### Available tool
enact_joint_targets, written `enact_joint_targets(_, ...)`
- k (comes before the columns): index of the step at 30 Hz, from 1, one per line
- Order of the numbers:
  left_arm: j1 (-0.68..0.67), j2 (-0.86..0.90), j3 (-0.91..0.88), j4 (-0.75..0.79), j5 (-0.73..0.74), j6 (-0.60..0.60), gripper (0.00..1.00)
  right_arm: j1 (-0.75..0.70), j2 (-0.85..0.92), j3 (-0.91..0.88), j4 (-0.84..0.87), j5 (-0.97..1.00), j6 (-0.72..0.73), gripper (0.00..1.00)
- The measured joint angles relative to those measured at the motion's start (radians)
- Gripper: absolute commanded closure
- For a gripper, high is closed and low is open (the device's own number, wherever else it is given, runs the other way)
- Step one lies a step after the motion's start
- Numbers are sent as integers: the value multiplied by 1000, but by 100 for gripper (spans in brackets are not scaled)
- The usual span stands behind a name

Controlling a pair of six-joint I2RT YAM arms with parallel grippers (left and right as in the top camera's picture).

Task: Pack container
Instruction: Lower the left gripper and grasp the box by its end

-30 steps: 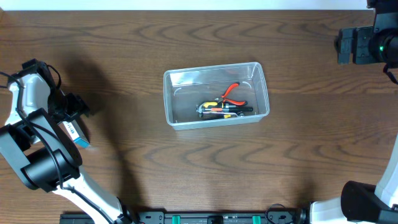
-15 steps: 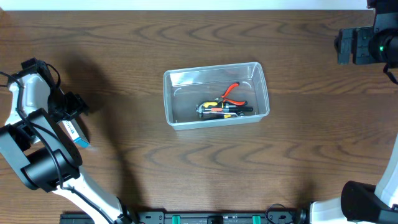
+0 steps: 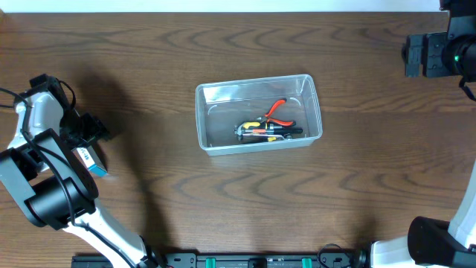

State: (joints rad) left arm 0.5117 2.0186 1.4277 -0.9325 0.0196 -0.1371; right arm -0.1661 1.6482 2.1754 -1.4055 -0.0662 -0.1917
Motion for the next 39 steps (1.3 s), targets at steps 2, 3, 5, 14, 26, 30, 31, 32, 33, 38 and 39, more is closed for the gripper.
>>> enact_joint_targets(2,0,0,-1,2,0,0,21,0,0,0,0,0,0,1)
enact_joint_targets(3,0,0,-1,3,0,0,21,0,0,0,0,0,0,1)
enact_joint_targets(5,0,0,-1,3,0,0,25,0,0,0,0,0,0,1)
enact_joint_targets(14,0,0,-1,3,0,3,37,0,0,0,0,0,0,1)
enact_joint_targets(26,0,0,-1,3,0,5,63,0,0,0,0,0,0,1)
enact_joint_targets(30,0,0,-1,3,0,3,68,0,0,0,0,1,0,1)
enact_joint_targets(31,0,0,-1,3,0,4,69,0,0,0,0,1,0,1)
enact_joint_targets(32,0,0,-1,3,0,4,69,0,0,0,0,2,0,1)
enact_joint_targets(33,0,0,-1,2,0,4,70,0,0,0,0,3,0,1)
enact_joint_targets(38,0,0,-1,1,0,4,74,0,0,0,0,4,0,1)
enact_joint_targets(39,0,0,-1,0,0,3,77,0,0,0,0,4,0,1)
